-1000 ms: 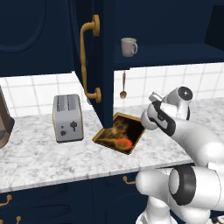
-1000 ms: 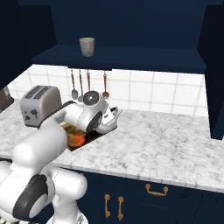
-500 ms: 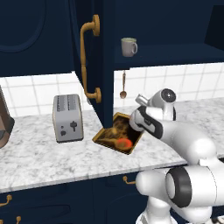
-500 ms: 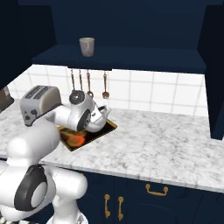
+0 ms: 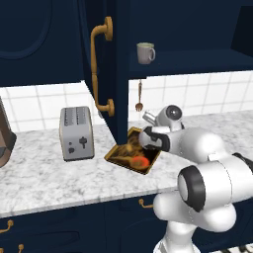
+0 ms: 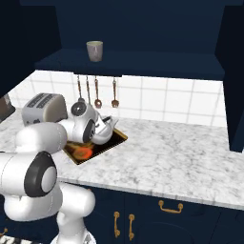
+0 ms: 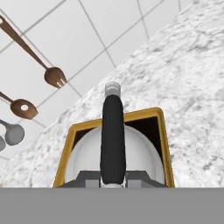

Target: Pick the kettle from the counter and place it on the tray. Then pick the mug from the cabinet and place it on the tray. Then close the cabinet doors.

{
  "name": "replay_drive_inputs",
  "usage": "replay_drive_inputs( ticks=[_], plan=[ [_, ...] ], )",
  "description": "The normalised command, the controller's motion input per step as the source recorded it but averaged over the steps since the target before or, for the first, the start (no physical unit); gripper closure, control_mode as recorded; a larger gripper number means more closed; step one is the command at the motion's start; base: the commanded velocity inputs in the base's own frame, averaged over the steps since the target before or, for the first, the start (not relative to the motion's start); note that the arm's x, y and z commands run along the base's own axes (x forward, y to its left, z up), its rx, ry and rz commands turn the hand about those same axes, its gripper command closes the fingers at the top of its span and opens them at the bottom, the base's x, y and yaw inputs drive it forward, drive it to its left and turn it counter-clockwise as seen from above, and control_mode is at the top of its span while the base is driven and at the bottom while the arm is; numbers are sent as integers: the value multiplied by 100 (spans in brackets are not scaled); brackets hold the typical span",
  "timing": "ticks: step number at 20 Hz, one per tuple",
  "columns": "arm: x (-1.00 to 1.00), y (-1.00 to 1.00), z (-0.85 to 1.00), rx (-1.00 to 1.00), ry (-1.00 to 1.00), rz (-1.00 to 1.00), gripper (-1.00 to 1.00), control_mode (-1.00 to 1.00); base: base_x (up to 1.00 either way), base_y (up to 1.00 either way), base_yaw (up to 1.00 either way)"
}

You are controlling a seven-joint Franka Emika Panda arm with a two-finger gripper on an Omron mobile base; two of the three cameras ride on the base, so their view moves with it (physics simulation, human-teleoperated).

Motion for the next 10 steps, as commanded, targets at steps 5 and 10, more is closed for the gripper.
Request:
replay_drive_inputs(
  ticks=[5,10],
  plan=[
    [22,22,-10,0,4,0,100,-100,0,0,0],
    [26,15,-16,0,1,0,100,-100,0,0,0]
  ],
)
